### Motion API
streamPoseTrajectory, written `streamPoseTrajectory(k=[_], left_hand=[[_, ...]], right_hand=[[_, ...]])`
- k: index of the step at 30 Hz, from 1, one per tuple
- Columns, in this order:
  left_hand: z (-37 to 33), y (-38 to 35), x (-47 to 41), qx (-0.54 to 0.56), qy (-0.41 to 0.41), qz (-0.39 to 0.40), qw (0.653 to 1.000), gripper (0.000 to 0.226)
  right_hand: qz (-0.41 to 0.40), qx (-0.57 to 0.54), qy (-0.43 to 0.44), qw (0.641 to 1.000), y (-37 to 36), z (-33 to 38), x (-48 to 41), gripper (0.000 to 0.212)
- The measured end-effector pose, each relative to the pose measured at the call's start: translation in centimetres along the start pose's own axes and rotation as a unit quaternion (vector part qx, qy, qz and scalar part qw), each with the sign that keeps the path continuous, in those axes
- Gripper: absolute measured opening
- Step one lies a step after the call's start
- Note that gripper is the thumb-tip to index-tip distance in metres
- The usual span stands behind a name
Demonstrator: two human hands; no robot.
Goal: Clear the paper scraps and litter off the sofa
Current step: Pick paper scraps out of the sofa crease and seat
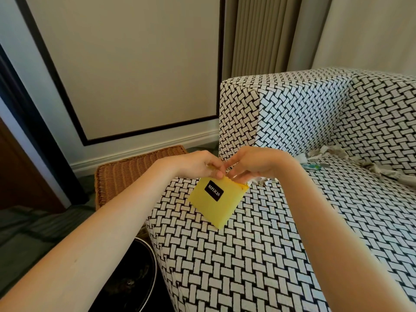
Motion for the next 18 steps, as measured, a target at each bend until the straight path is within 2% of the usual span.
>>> streamPoseTrajectory(k=[4,8,11,13,15,17,18], left_hand=[[0.3,-0.2,-0.5,0.013,0.011,0.051,0.999,0.013],[-0.2,-0.2,-2.2,-0.028,0.057,0.088,0.994,0.024],[-0.3,-1.5,-3.7,-0.057,0.050,0.079,0.994,0.021],[0.0,-2.2,-4.5,-0.030,0.039,0.022,0.999,0.010],[1.0,-2.3,-5.7,0.032,0.075,-0.079,0.994,0.008],[2.7,-2.5,-7.3,0.059,0.146,-0.190,0.969,0.019],[3.4,-2.7,-8.1,0.063,0.188,-0.215,0.956,0.030]], right_hand=[[-0.103,-0.022,0.015,0.994,0.8,-0.9,-1.0,0.034],[-0.205,0.143,0.033,0.968,1.1,-3.0,-2.1,0.023],[-0.224,0.273,0.079,0.932,0.6,-4.6,-2.7,0.032],[-0.202,0.306,0.122,0.922,0.1,-5.6,-3.3,0.033],[-0.200,0.321,0.152,0.913,0.3,-6.3,-3.8,0.039],[-0.211,0.319,0.157,0.911,0.8,-6.9,-4.3,0.055],[-0.218,0.320,0.156,0.909,0.9,-7.0,-4.4,0.058]])
Point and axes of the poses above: each hand's wrist, its own x-axis away from the middle knuckle, its own y-axis out of the back of the hand, z = x × y, the point moved 2 cm from there along -x, towards the middle knuckle, and after that the axes turned 13 degrees about -x, right-handed, at the moved point
